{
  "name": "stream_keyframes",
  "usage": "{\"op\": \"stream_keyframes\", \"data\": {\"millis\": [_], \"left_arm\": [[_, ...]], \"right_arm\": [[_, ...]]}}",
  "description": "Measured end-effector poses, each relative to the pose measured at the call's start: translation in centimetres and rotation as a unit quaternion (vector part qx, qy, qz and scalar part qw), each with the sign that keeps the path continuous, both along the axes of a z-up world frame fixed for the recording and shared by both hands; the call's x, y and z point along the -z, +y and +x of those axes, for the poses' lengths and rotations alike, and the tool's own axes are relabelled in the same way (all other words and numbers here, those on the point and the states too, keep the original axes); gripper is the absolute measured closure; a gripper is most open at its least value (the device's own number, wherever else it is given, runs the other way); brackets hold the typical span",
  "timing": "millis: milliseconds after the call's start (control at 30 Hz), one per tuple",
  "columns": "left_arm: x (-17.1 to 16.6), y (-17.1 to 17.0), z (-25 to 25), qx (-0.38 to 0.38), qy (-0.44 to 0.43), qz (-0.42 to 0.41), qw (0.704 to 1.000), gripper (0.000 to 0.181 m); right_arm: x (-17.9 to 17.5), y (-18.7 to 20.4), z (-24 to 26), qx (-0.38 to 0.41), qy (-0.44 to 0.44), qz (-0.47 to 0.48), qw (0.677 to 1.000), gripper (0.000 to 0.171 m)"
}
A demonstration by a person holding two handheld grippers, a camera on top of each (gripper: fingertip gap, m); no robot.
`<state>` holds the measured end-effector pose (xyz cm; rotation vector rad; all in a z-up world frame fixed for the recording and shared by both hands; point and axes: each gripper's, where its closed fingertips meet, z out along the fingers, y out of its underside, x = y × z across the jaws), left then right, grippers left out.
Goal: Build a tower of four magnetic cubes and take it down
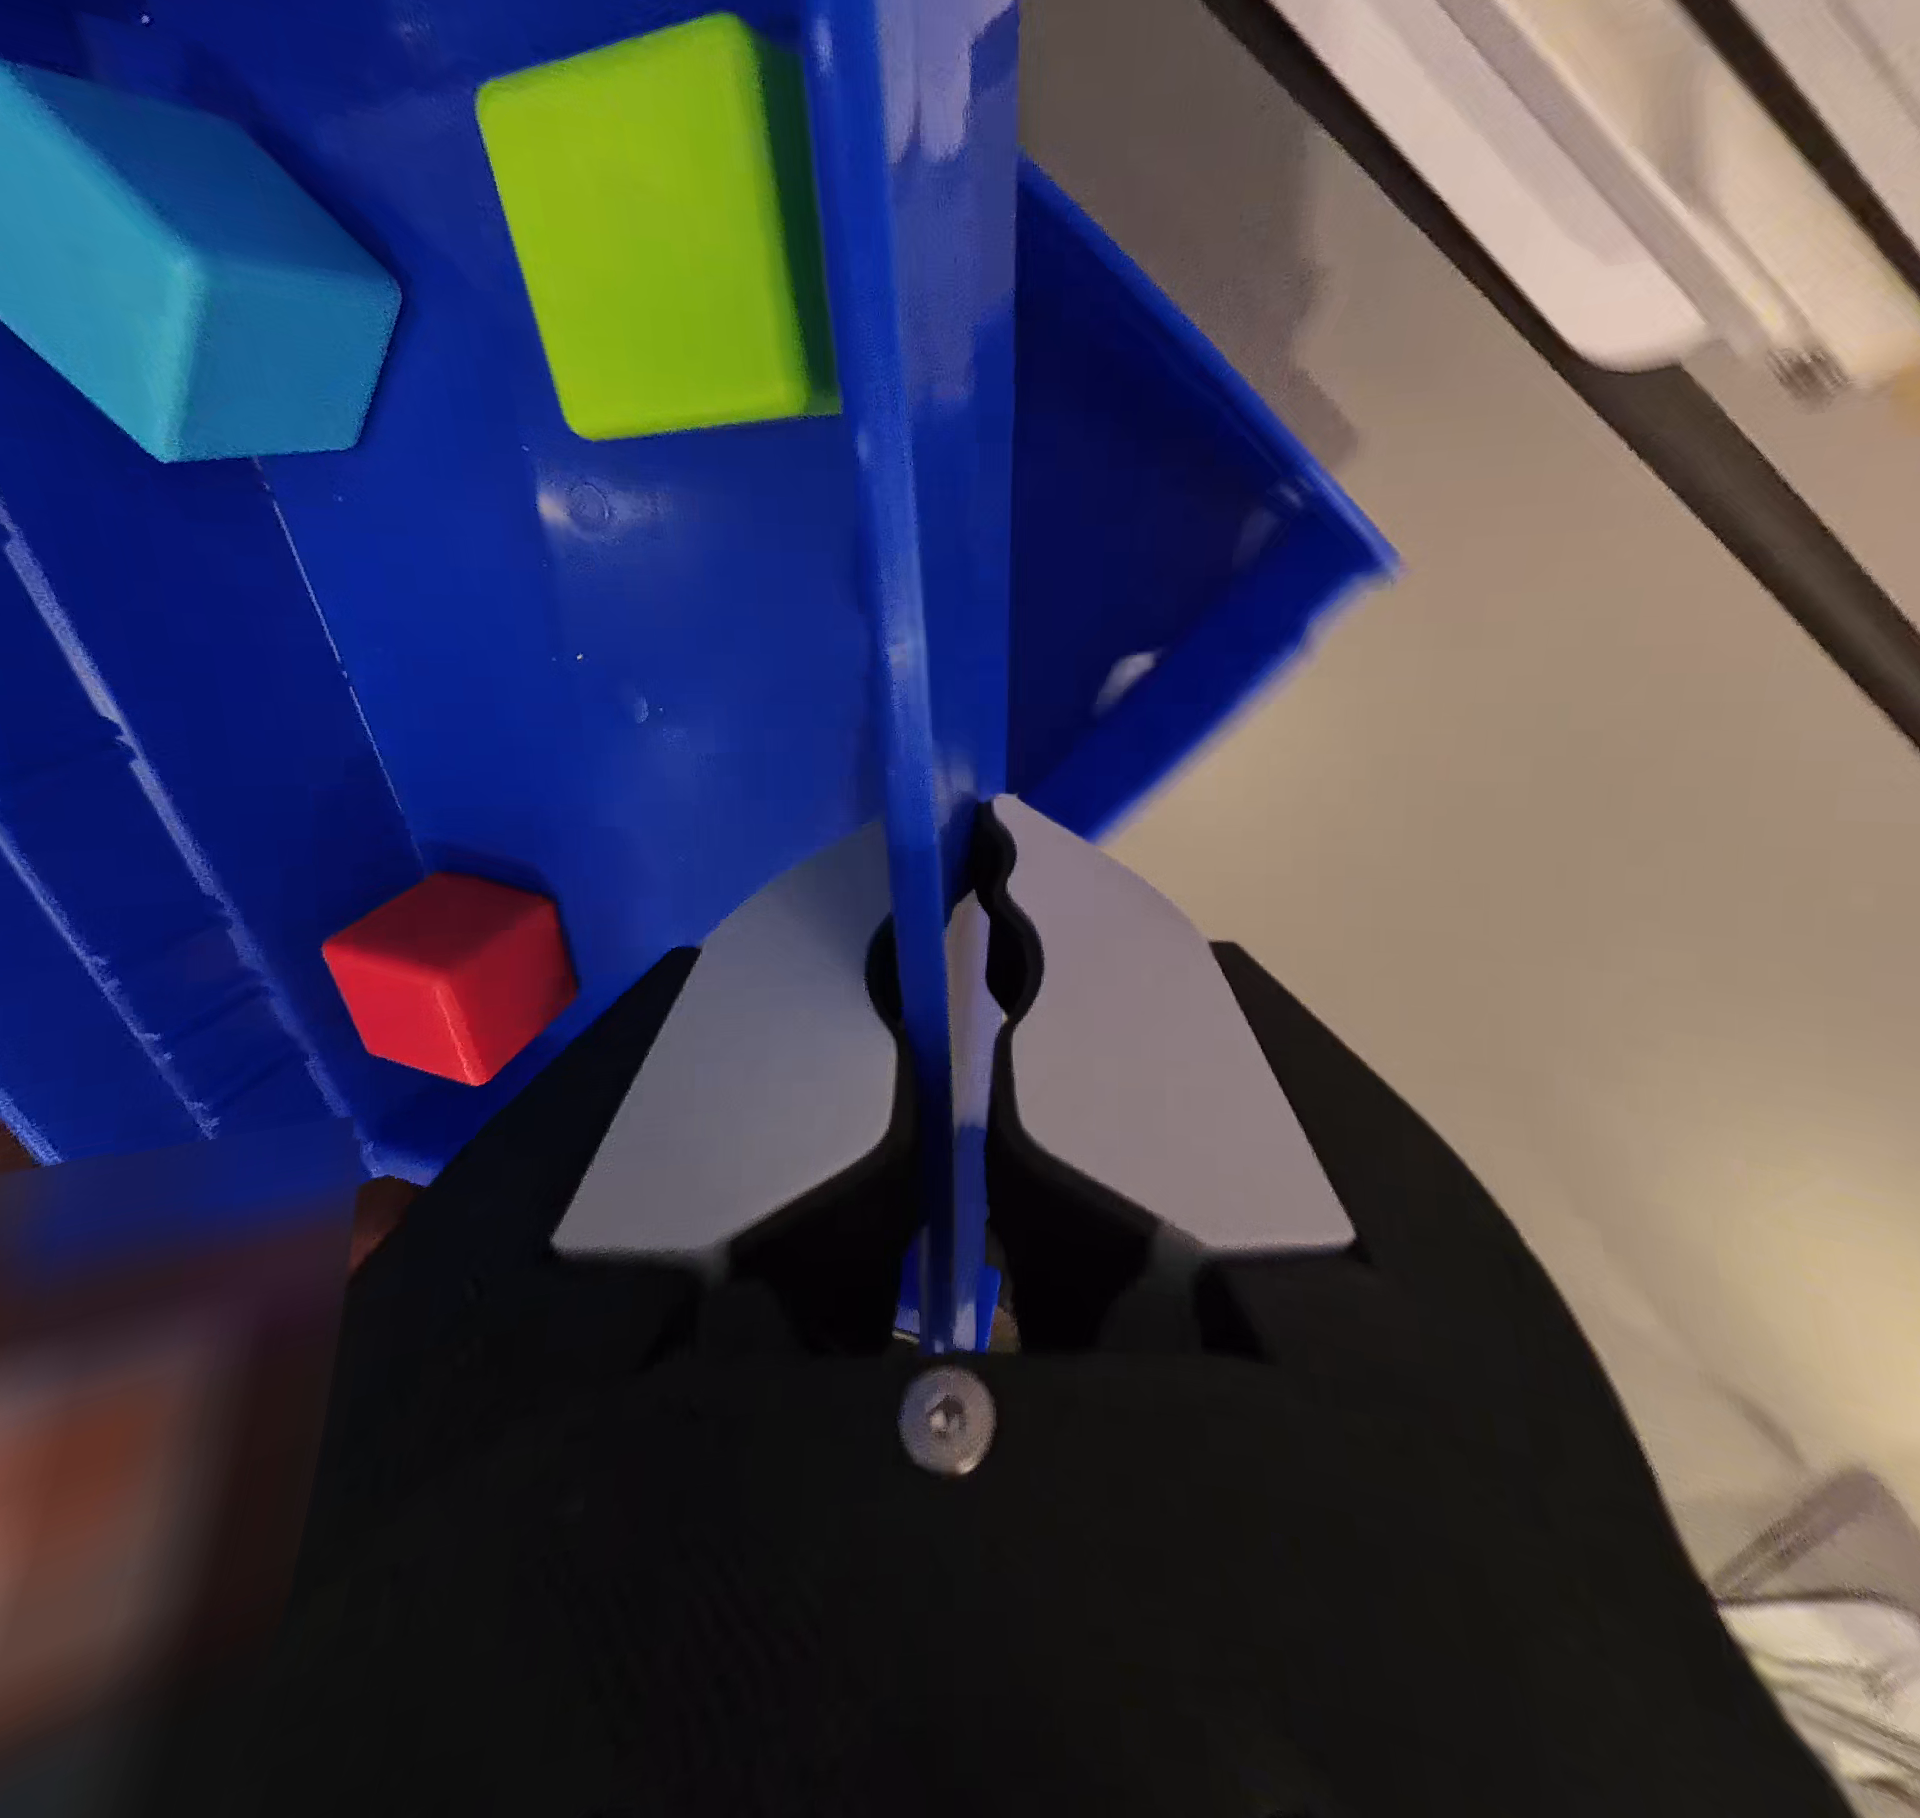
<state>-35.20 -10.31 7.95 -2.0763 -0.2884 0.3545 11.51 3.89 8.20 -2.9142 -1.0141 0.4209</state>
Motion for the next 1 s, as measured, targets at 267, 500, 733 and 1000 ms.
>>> {"op": "stream_keyframes", "data": {"millis": [267,500,733,1000], "left_arm": [[-2.4,-2.6,-0.4,-0.005,0.012,0.045,0.999,0.124],[-2.9,-3.0,-0.2,0.005,0.008,0.055,0.998,0.124],[-2.0,-0.9,1.4,0.044,0.002,0.038,0.998,0.124],[-1.8,0.6,3.8,0.086,0.014,0.025,0.996,0.125]], "right_arm": [[3.5,-1.1,-21.6,-0.139,0.039,-0.011,0.989,0.162],[10.7,-2.0,-30.5,-0.172,0.037,-0.009,0.984,0.162],[17.9,-1.6,-31.7,-0.147,0.017,-0.017,0.989,0.162],[17.9,-0.9,-31.6,-0.098,0.108,-0.039,0.988,0.149]]}}
